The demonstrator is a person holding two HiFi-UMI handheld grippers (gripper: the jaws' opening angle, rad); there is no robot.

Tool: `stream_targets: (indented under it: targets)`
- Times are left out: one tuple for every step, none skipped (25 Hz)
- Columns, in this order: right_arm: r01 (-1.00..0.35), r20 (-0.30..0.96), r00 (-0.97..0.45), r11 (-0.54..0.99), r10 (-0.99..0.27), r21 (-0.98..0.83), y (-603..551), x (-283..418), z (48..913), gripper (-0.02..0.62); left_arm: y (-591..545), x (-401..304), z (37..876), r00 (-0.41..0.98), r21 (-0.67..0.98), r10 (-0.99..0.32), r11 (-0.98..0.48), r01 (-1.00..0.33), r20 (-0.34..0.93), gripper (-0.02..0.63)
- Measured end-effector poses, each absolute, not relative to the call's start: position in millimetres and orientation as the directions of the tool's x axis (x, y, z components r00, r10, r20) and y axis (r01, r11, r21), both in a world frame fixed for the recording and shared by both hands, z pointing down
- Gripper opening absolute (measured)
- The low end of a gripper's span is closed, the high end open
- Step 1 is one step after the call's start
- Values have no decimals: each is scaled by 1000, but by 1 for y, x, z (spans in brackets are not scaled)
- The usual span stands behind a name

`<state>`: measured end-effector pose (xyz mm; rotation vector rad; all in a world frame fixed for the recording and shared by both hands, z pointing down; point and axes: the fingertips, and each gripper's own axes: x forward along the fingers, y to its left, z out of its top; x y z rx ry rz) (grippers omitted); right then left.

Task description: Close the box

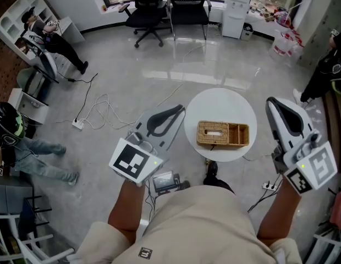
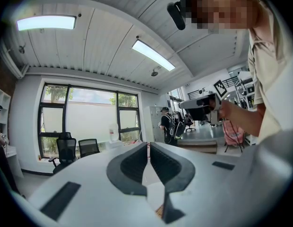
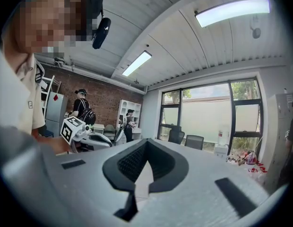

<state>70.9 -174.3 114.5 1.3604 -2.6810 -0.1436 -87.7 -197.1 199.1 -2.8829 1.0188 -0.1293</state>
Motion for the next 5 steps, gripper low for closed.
stream_targets:
  targets:
    - [-796, 75, -584, 588, -809, 143, -174, 71, 115, -11, -197, -88, 199, 775, -104, -629, -776, -622, 52, 21]
    - [-797, 76, -583, 588, -809, 141, -173, 71, 116, -11, -196, -88, 199, 776, -104, -629, -776, -622, 52, 21]
    - [-797, 77, -583, 588, -809, 140, -173, 72, 116, -11, -196, -87, 200, 776, -103, -629, -776, -622, 53, 21]
    - [-797, 78, -582, 587, -809, 138, -174, 72, 116, -11, -196, -87, 200, 776, -103, -628, -776, -622, 53, 21]
    - [-798, 79, -582, 587, -809, 137, -174, 73, 117, -11, -196, -87, 200, 776, -102, -628, -777, -621, 53, 21]
